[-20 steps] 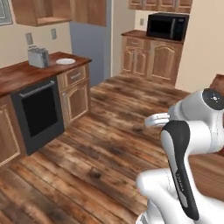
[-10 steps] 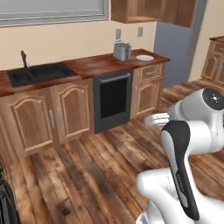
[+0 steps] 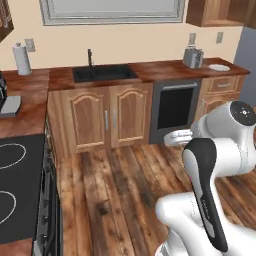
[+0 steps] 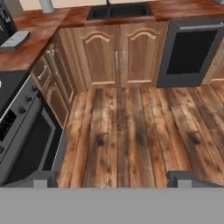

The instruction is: Move the hot dog bun to the plate on the dining table and place the condiment next to that plate. Then navigate to the fridge and take the sausage and place it on the plate as well.

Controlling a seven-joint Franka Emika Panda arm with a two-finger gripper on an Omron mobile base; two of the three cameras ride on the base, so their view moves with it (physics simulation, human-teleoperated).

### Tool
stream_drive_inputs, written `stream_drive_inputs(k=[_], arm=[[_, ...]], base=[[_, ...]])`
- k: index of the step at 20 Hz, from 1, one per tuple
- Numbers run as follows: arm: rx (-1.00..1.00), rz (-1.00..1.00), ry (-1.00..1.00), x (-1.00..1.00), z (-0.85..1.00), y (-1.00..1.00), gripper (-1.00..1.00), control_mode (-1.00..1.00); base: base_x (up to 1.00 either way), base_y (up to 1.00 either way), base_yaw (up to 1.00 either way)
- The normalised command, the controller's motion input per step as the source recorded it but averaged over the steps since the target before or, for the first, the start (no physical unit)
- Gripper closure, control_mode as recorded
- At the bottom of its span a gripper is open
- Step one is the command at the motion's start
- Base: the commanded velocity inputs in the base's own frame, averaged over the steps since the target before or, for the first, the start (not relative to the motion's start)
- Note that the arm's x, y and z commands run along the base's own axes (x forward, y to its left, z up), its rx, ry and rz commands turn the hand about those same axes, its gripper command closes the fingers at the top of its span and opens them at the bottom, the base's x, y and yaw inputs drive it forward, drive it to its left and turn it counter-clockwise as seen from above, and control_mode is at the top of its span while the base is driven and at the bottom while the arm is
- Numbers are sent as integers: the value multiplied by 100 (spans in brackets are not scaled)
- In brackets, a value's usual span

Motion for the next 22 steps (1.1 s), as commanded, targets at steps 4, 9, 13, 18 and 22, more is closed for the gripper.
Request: stream_drive_inputs(k=[4, 9, 13, 18, 22], arm=[[0, 0, 0, 0, 0, 0, -100, 100], [0, 0, 0, 0, 0, 0, -100, 100], [0, 0, 0, 0, 0, 0, -100, 100], [0, 0, 0, 0, 0, 0, -100, 100], [0, 0, 0, 0, 0, 0, -100, 100]], base=[[-80, -5, 39], [-83, -3, 39], [-92, -7, 38], [-99, -22, 36], [-97, -15, 34]])
